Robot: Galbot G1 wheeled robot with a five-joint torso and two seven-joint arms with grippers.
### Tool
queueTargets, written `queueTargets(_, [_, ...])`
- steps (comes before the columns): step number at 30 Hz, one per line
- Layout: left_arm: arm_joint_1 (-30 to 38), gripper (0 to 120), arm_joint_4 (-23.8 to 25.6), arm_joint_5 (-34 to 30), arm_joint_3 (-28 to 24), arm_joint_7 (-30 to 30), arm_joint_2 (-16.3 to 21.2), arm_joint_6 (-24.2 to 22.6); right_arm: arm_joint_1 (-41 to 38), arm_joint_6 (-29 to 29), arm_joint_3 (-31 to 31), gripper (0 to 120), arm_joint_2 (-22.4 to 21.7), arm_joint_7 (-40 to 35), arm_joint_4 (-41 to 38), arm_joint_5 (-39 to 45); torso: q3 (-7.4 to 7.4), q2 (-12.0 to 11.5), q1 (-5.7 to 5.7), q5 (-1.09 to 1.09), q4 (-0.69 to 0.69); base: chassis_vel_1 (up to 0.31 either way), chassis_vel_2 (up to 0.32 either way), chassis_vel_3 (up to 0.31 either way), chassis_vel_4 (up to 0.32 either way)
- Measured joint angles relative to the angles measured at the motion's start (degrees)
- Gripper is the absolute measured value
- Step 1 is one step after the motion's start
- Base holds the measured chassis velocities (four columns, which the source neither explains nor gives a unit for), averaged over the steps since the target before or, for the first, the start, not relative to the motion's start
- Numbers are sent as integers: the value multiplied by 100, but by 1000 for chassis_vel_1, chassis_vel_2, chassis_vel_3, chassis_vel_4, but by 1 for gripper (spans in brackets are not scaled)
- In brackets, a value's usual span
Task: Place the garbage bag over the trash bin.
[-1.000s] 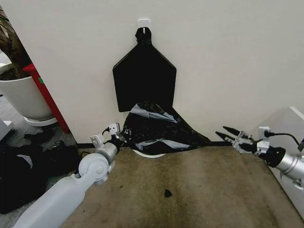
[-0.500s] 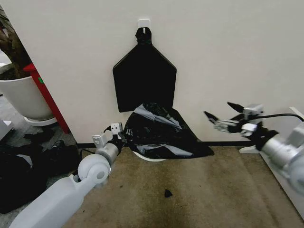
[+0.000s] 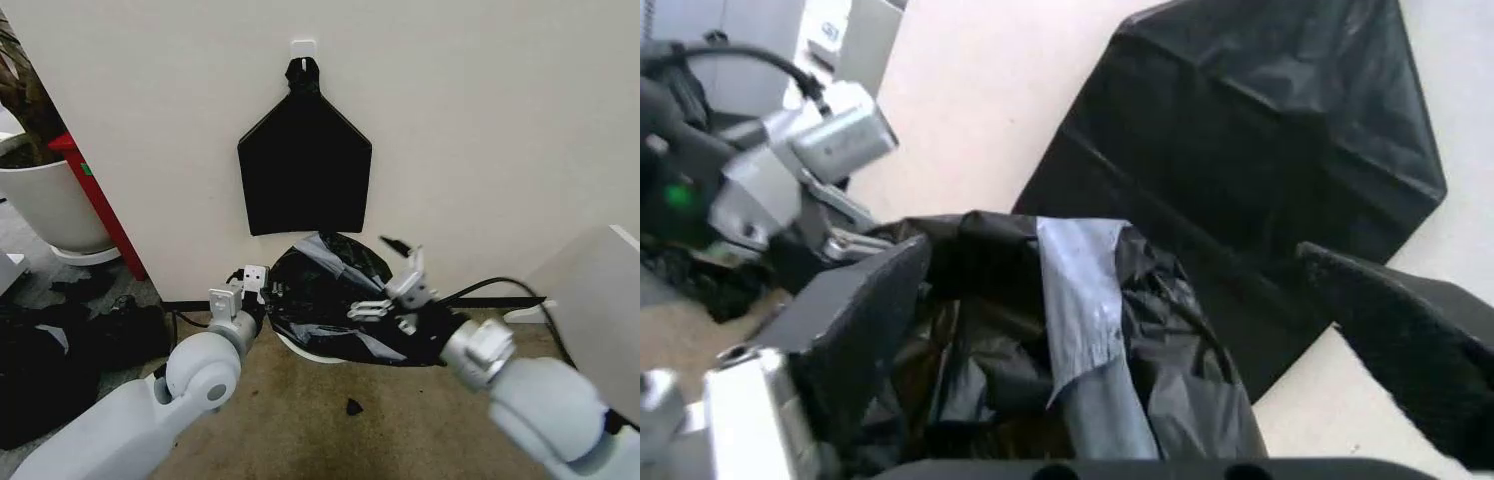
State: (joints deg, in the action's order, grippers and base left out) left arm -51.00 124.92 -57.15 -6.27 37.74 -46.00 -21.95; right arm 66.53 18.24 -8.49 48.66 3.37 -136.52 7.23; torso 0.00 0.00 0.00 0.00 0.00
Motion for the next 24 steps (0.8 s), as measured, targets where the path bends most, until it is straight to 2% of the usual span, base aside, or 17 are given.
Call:
queueTargets(3, [-44, 1, 20, 74, -47, -7, -51, -47, 1, -100, 122, 84, 194, 28, 216, -493, 0, 0, 0, 0, 0, 0, 0, 0, 0])
queueTargets(6, [-60, 1, 32, 101, -63, -12, -66, -55, 16, -165, 137, 79, 247, 59, 309, -722, 0, 0, 0, 0, 0, 0, 0, 0, 0])
queueTargets(9, [-71, 1, 83, 112, -70, -26, -69, -64, 153, -270, 129, 68, 307, 237, 492, -1069, 0, 0, 0, 0, 0, 0, 0, 0, 0])
queueTargets(14, [-76, 1, 110, 112, -70, -37, -79, -64, 289, -344, 144, 56, 372, 230, 707, -1187, 0, 0, 0, 0, -1, 0, 0, 0, 0])
queueTargets(16, [-102, 1, 126, 116, -67, -54, -85, -64, 326, -388, 152, 45, 431, 82, 825, -1260, 0, 0, 0, 1, -1, 0, 0, 0, 0])
queueTargets(19, [-136, 1, 139, 140, -60, -91, -74, -62, 337, -408, 121, 33, 444, -67, 852, -1267, 0, 0, 0, 0, 0, 0, 0, 0, 0])
queueTargets(20, [-136, 1, 139, 140, -60, -91, -74, -62, 337, -408, 121, 33, 444, -67, 852, -1267, 0, 0, 0, 0, 0, 0, 0, 0, 0])
queueTargets(24, [-144, 1, 117, 176, -49, -144, -66, -47, 367, -421, 112, 16, 427, -390, 837, -1189, 0, 0, 0, 0, -1, 0, 0, 0, 0])
